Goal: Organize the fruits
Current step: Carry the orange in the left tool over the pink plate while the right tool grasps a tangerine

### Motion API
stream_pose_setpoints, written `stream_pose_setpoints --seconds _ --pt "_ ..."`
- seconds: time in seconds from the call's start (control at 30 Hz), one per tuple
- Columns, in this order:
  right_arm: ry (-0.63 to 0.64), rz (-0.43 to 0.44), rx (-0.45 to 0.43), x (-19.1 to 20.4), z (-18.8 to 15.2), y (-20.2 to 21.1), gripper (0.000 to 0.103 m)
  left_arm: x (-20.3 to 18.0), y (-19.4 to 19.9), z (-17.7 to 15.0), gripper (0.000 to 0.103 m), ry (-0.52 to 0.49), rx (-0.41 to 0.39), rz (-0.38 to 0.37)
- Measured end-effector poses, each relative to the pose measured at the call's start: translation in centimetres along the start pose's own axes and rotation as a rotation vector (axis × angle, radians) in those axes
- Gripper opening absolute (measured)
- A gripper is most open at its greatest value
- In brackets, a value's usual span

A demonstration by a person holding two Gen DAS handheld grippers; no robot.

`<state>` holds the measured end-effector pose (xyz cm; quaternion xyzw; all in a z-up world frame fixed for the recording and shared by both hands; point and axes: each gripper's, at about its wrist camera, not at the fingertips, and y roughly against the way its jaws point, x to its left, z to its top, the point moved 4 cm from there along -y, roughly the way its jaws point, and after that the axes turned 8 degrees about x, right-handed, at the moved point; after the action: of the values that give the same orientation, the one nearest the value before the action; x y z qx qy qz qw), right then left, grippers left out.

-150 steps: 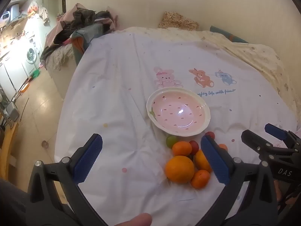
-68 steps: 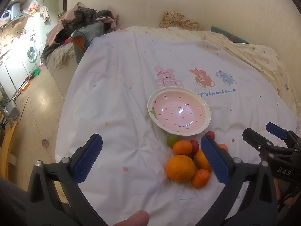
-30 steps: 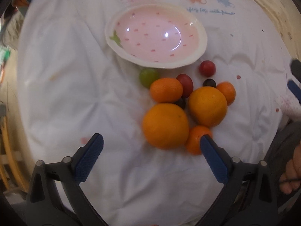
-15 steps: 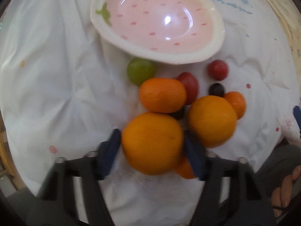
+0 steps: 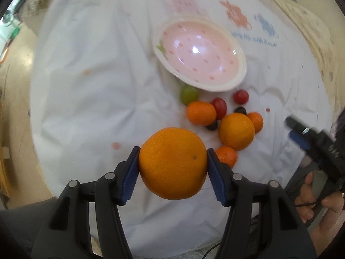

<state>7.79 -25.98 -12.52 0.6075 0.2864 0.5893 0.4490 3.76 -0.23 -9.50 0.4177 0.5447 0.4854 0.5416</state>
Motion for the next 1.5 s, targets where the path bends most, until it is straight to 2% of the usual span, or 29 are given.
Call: stream_pose_setpoints --seconds 0.07,0.17,0.3,0.47,0.6,0.9,1.17,1.3,1.4,1.5 --pt "0.01 0.045 0.099 1.0 -0.7 -1.6 0.085 1.0 0.7 0.5 0.055 0.015 -0.027 0.002" --pt "-0.007 0.067 0.148 2.0 -1.2 -3.0 0.084 2.0 0.8 0.7 0.055 0.04 -0.041 -0.017" --pt "-0.056 0.084 0.186 3.0 -1.1 -5.0 0.084 2.3 0.4 1.5 0.055 0.066 -0.063 -0.029" --pt "-0.119 0.089 0.208 3.0 -1.3 -7.6 0.074 2.9 0.5 1.9 0.055 0.094 -0.071 -0.047" --pt "-0.124 0.061 0.195 3.2 -1.3 -8.1 0.066 3.4 0.1 2.2 0.055 0.122 -0.055 -0.063" --pt "-0.066 0.061 0.187 3.7 -1.2 -7.3 0.064 3.0 0.1 2.4 0.055 0.103 -0.065 -0.066" --pt "-0.003 0.106 0.172 5.4 -2.1 -3.3 0.063 3.3 0.1 2.2 0.055 0.113 -0.079 -0.051" --pt "0.062 0.097 0.103 6.4 -1.1 -0.8 0.063 3.3 -0.5 2.2 0.055 0.117 -0.054 -0.042" --pt "0.057 0.12 0.093 6.3 0.1 -0.3 0.063 3.4 -0.9 2.7 0.055 0.134 -0.019 -0.049" --pt "0.07 0.118 0.071 6.1 1.9 0.4 0.063 3.1 0.1 3.8 0.055 0.116 -0.037 -0.039"
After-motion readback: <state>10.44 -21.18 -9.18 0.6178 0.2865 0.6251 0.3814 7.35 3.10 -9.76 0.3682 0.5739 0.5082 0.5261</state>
